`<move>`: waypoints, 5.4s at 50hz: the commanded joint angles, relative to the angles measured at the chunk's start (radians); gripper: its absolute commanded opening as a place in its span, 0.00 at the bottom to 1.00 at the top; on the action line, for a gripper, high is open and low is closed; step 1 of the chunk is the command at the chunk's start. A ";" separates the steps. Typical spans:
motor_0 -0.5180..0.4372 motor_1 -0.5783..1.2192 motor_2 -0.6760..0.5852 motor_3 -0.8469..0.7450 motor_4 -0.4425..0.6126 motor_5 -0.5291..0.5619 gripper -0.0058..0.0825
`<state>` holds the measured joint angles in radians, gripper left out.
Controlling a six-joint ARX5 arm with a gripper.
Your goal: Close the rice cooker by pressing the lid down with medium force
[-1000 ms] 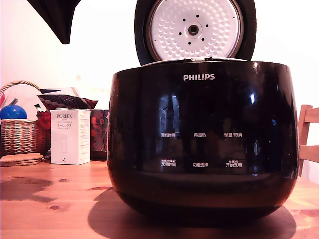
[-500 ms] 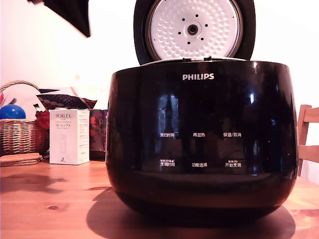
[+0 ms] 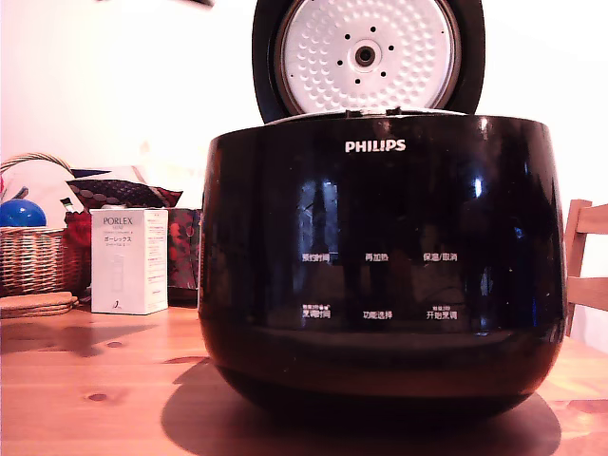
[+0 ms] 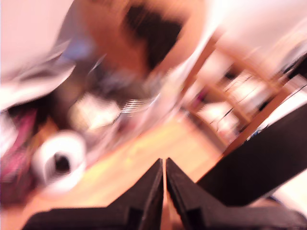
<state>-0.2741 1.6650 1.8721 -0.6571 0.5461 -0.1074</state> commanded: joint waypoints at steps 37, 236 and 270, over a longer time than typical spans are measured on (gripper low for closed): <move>-0.044 0.299 0.208 0.274 0.283 -0.288 0.04; -0.481 -0.010 -0.308 0.099 -0.357 -0.068 0.04; -0.551 -0.201 -0.700 0.395 -0.487 -0.148 0.04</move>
<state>-0.8070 1.4548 1.2201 -0.2646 0.0666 -0.2523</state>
